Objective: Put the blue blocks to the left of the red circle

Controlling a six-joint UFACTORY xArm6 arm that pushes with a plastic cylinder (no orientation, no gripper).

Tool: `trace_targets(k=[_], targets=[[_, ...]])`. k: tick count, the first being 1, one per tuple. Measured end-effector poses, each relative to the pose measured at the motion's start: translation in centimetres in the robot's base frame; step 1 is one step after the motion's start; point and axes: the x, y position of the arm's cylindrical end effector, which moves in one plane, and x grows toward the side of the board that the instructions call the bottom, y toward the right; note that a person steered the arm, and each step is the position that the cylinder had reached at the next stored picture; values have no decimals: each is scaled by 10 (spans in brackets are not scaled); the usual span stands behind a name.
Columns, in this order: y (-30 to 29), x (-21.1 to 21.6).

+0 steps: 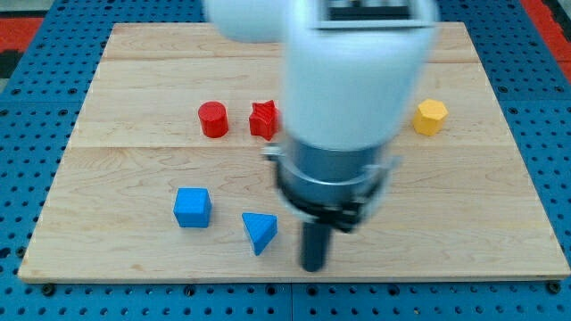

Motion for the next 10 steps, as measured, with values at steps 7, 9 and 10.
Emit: trace_targets(k=[7, 9, 10], targets=[[-219, -114], [-248, -135], [-232, -164]])
